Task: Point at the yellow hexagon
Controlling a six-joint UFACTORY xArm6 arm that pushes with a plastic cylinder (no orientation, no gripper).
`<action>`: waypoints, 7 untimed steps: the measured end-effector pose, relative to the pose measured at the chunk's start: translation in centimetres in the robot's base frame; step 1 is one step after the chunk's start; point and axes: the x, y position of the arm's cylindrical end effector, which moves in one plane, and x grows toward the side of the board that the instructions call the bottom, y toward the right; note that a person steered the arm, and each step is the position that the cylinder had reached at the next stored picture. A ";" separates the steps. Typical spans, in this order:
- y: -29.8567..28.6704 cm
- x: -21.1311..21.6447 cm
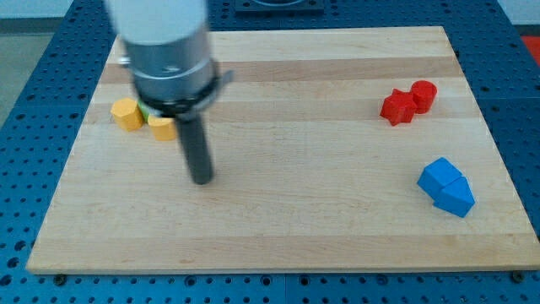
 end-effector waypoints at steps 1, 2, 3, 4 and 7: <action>-7.2 -0.1; -12.8 -1.0; -17.0 -4.2; -17.5 -5.7; -17.5 -14.6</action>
